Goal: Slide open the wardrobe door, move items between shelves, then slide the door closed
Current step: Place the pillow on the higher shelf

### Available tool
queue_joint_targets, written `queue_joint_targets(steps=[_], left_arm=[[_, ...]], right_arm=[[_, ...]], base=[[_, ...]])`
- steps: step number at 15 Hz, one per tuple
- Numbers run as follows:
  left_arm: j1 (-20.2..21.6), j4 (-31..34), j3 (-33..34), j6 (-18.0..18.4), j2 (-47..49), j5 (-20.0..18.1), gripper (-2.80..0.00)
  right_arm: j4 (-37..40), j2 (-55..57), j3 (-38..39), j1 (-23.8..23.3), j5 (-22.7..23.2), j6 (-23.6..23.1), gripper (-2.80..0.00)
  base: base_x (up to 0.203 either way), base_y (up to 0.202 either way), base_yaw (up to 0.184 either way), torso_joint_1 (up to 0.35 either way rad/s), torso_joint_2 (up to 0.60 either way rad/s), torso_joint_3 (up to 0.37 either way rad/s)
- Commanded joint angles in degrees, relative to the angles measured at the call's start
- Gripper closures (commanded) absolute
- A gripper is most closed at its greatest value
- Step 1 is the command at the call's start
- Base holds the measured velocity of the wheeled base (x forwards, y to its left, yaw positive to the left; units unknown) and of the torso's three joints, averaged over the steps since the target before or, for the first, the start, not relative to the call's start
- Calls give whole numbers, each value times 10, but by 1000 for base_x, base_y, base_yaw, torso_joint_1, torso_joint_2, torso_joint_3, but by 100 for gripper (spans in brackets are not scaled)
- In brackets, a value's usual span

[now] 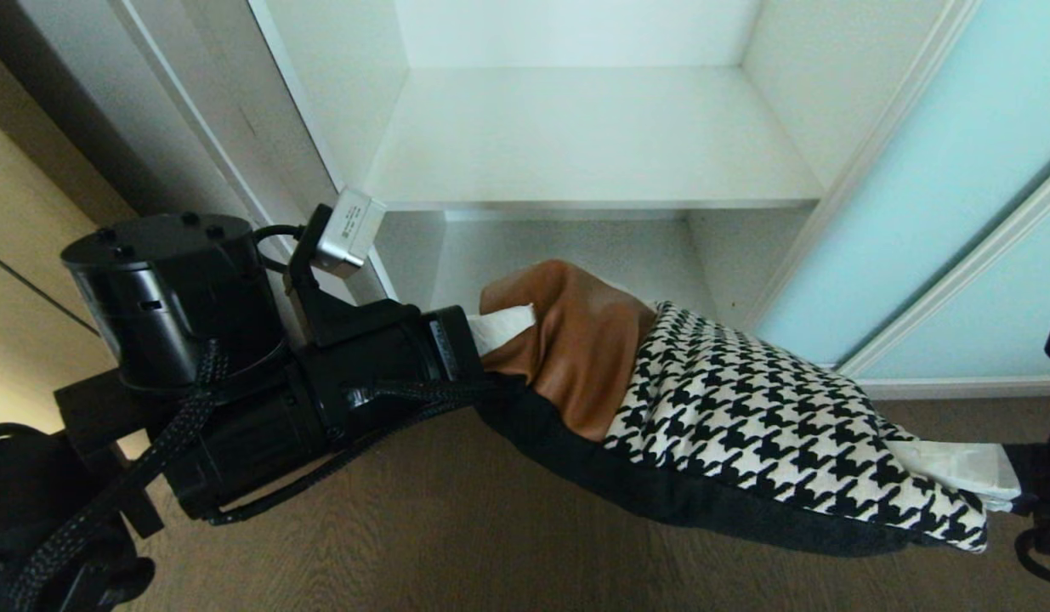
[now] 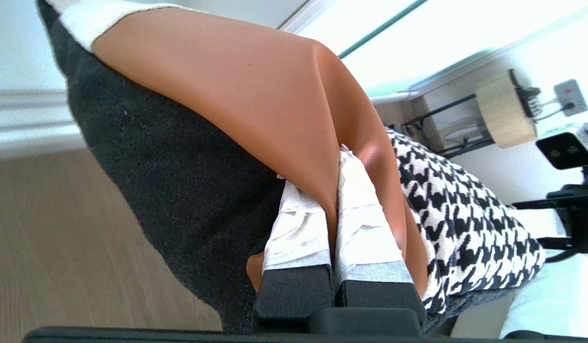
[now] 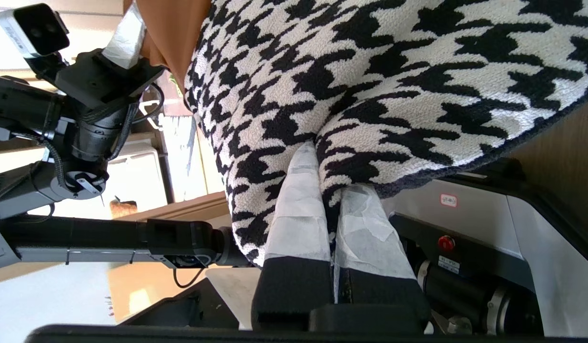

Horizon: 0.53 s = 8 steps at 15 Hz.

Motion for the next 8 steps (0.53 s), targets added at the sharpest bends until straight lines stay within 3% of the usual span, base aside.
queue_joint_targets(steps=[1,8], left_arm=[[0,-4,-1,-2,2,0,0],[0,-8,5,-2,1,-2,0]], right_arm=[[0,6,-6,2,2,2,0],[0,4,-5,6,2,3,0]], base=[[0,0,0,2,-2,193],[0,0,0,4,1,202]])
